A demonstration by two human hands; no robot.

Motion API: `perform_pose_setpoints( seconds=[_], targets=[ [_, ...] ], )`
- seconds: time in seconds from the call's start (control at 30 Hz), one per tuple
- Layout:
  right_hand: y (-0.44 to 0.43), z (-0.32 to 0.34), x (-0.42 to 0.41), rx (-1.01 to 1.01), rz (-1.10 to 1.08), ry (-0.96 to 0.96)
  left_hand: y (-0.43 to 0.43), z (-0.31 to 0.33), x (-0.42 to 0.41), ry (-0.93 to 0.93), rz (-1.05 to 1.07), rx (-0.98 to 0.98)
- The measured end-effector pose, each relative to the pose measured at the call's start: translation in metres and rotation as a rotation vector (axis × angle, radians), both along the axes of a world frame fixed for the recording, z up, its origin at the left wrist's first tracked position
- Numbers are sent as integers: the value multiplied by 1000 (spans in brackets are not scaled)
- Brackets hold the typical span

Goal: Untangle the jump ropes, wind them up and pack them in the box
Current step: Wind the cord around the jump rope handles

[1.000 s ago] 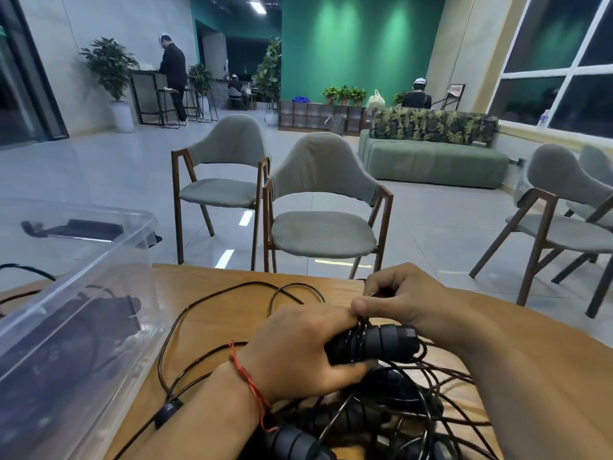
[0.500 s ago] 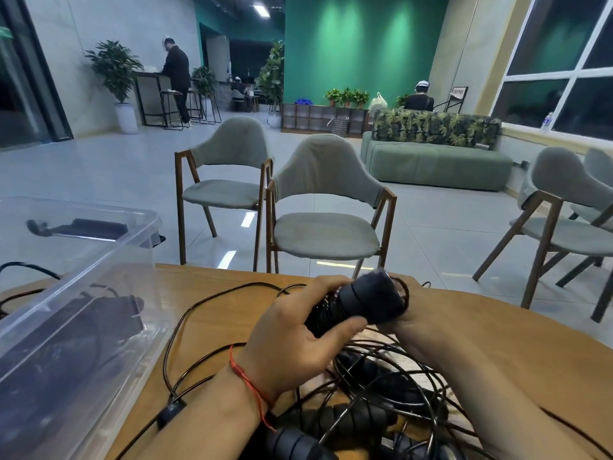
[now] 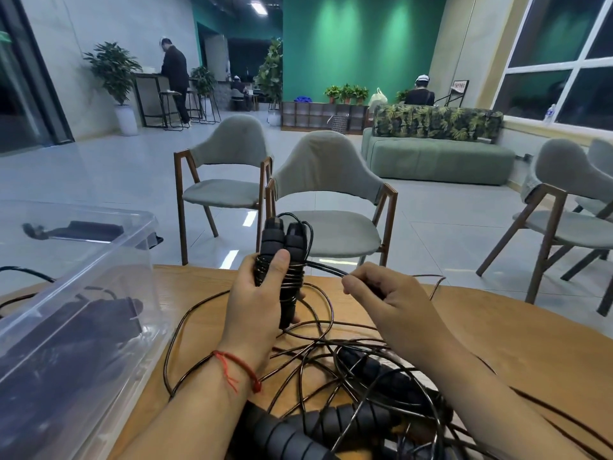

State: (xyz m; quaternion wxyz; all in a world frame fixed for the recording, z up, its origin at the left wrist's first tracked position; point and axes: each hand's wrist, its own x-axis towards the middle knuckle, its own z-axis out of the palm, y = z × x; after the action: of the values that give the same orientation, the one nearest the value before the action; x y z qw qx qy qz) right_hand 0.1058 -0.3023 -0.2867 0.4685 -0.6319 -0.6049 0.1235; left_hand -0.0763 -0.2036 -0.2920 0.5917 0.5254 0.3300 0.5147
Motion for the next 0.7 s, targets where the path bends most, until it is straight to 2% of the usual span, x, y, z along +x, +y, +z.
perform_pose_setpoints(
  seconds=[0.17, 0.3, 0.47, 0.53, 0.63, 0.7],
  targets=[
    [0, 3, -7, 114, -24, -18, -2, -4, 1, 109, 9, 126],
    [-2, 6, -5, 148, -27, 71, -5, -4, 1, 126, -3, 180],
    [-1, 2, -13, 90, 32, -248, 0, -15, 6, 299, 128, 308],
    [-1, 2, -17, 90, 33, -317, 4, -19, 6, 376, 167, 330],
    [-3, 8, -21, 174, 33, -441, 6, -20, 4, 502, 124, 366],
    [-3, 12, -21, 236, 29, -427, 0, -19, 2, 575, 30, 446]
  ],
)
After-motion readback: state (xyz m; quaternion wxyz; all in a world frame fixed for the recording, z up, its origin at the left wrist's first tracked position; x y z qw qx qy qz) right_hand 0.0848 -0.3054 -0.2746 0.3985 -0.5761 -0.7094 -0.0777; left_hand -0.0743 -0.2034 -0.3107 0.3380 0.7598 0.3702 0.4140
